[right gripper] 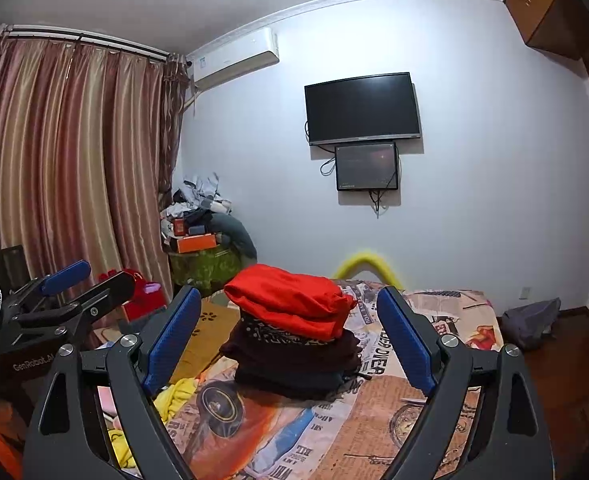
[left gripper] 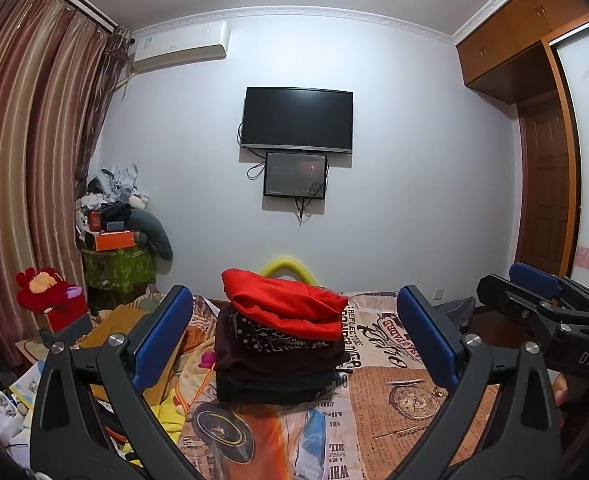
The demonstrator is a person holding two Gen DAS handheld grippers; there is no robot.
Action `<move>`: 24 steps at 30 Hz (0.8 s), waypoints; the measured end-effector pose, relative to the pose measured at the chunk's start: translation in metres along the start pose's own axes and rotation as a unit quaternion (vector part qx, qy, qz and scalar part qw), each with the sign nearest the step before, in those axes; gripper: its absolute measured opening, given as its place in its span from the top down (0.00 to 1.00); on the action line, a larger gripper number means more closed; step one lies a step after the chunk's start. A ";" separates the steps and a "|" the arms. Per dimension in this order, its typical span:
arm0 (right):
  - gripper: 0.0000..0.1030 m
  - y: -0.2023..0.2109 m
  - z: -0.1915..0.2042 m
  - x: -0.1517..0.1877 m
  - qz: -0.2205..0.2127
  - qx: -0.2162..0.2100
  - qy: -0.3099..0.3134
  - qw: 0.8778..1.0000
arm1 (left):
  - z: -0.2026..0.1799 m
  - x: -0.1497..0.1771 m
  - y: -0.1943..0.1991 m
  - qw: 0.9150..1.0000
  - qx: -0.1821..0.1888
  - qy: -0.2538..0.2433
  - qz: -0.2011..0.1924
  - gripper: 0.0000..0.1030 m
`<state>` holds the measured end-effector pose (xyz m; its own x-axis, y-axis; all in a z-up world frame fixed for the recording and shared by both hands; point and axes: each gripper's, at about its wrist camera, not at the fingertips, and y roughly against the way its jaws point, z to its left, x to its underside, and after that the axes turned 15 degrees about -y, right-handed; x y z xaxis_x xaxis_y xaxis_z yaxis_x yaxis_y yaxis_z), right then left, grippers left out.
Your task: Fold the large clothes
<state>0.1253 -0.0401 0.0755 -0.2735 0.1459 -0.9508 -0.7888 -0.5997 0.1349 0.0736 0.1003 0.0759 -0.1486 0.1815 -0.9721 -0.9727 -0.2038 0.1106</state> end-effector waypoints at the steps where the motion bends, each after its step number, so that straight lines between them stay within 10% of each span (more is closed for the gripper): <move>1: 0.15 0.000 0.000 0.000 0.000 0.000 0.000 1.000 | 0.000 0.000 0.000 1.000 0.000 0.000 0.000 0.01; 24: 0.15 0.001 -0.004 -0.001 0.003 0.008 -0.001 1.000 | 0.001 0.004 -0.006 1.000 0.016 0.003 0.003 0.01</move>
<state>0.1267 -0.0438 0.0758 -0.2795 0.1438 -0.9493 -0.7954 -0.5885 0.1450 0.0787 0.1030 0.0711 -0.1536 0.1754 -0.9724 -0.9771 -0.1738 0.1230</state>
